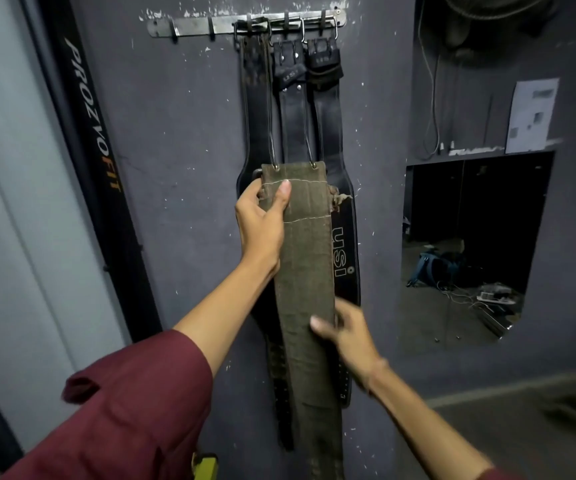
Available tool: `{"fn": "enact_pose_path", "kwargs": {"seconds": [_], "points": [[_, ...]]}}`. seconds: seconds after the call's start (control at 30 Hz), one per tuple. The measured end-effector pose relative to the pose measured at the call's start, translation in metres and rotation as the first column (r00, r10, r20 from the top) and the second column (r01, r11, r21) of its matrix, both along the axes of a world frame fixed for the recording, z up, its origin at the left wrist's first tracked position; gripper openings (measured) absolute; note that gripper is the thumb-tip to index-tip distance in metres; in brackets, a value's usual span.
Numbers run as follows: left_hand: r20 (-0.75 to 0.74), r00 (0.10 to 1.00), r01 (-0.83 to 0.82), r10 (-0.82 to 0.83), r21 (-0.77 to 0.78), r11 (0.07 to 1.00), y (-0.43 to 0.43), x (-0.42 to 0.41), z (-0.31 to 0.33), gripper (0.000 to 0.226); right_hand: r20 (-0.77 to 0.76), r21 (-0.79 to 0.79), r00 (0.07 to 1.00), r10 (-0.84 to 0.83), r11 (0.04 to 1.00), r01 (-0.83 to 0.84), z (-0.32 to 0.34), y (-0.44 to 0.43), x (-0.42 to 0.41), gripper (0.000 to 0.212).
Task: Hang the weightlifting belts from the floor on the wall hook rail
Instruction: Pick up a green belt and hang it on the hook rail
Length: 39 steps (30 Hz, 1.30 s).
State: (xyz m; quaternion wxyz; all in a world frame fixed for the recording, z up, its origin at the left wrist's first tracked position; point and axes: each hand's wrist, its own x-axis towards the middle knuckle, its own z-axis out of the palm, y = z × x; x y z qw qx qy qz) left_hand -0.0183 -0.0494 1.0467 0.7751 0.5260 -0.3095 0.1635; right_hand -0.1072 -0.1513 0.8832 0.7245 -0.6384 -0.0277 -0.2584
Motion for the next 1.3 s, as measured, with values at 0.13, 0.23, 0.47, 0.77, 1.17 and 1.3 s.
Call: {"fn": "enact_pose_path", "kwargs": {"seconds": [0.13,0.23,0.47,0.77,1.17,1.3], "points": [[-0.003,1.0,-0.012,0.012,-0.004,1.0,0.004,0.011,0.014,0.046,-0.278,0.007,0.96,0.031,1.0,-0.031,-0.09,0.001,-0.013,0.017],[0.002,1.0,-0.016,0.016,0.011,1.0,0.006,0.018,0.023,0.04,-0.132,-0.046,0.991,-0.009,0.999,0.003,-0.035,-0.001,0.005,0.018],[0.018,0.999,0.03,-0.032,0.106,0.994,0.008,0.022,0.023,0.033,0.243,0.074,0.962,-0.12,0.992,0.105,0.098,0.019,0.036,0.019],[0.023,0.999,-0.037,0.033,0.197,0.98,0.025,-0.004,-0.082,0.033,0.282,0.098,0.93,-0.236,0.971,0.217,0.121,0.037,0.048,0.019],[-0.222,0.974,0.075,-0.036,0.168,0.983,0.024,-0.029,-0.157,0.016,0.313,0.08,0.92,-0.237,0.972,0.223,0.134,0.014,0.049,0.016],[-0.043,0.999,0.028,-0.023,0.137,0.99,0.018,-0.012,-0.095,0.017,0.297,0.085,0.93,-0.216,0.976,0.2,0.13,0.019,0.045,0.016]]}}
